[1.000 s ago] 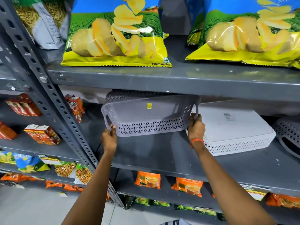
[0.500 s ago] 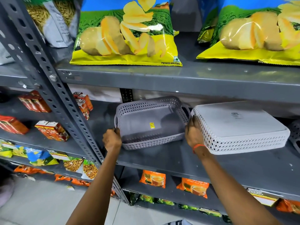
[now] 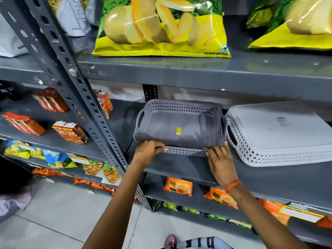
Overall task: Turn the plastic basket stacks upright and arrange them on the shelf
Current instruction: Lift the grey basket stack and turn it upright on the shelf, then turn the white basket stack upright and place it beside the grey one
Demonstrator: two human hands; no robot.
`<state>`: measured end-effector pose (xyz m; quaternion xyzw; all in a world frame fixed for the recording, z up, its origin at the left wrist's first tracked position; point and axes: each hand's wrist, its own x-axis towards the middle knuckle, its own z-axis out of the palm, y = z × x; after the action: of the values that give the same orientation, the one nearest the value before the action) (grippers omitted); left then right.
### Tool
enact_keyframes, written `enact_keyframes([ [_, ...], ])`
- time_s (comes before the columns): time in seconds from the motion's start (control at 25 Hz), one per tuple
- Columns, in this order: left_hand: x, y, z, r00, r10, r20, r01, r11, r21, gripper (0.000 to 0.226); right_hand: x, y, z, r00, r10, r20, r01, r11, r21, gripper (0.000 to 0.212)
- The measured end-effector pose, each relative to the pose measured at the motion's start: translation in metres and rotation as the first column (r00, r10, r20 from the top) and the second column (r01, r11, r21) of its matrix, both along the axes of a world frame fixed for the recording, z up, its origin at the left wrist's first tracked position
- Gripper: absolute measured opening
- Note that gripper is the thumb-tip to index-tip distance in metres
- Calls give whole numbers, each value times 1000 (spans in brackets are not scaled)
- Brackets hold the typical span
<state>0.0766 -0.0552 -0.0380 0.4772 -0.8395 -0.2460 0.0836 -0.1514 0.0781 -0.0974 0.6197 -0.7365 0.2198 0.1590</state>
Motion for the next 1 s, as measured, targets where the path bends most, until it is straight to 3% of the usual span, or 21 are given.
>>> enact_keyframes([
  [0.2, 15, -5, 5, 1000, -16, 3, 16, 1000, 14, 26, 28, 5, -2, 1000, -24, 11, 24, 1000, -12, 34],
  [0.32, 6, -1, 12, 994, -102, -28, 102, 995, 12, 43, 27, 8, 6, 997, -1, 75, 3, 1000, -16, 33],
  [0.44, -35, 15, 21, 977, -199, -69, 180, 959, -219, 61, 7, 14, 28, 987, -11, 157, 29, 993, -113, 32],
  [0.52, -79, 35, 26, 957, -267, -109, 206, 897, -391, 62, -23, 23, 41, 979, -28, 201, 64, 982, -178, 31],
  [0.6, -123, 57, 24, 933, -331, -143, 237, 861, -450, 59, -59, 36, 49, 967, -62, 246, 120, 966, -228, 30],
  [0.72, -198, 99, 15, 919, -351, -180, 270, 892, -364, 45, -128, 72, 49, 951, -162, 264, 237, 929, -286, 29],
  [0.8, -236, 119, 5, 964, -218, -151, 173, 948, -266, 41, -169, 95, 44, 929, -233, 289, 317, 903, -291, 28],
  [0.88, -260, 124, -12, 995, -20, -94, 3, 985, -172, 38, -206, 116, 35, 849, -341, 403, 465, 846, -263, 34],
  [0.92, -266, 124, -19, 994, 34, -108, -48, 990, -131, 38, -223, 123, 28, 766, -397, 505, 562, 795, -227, 38],
  [1.0, -275, 124, -29, 967, 106, -232, -108, 994, 3, 44, -258, 133, 10, 471, -412, 780, 730, 679, -81, 42],
])
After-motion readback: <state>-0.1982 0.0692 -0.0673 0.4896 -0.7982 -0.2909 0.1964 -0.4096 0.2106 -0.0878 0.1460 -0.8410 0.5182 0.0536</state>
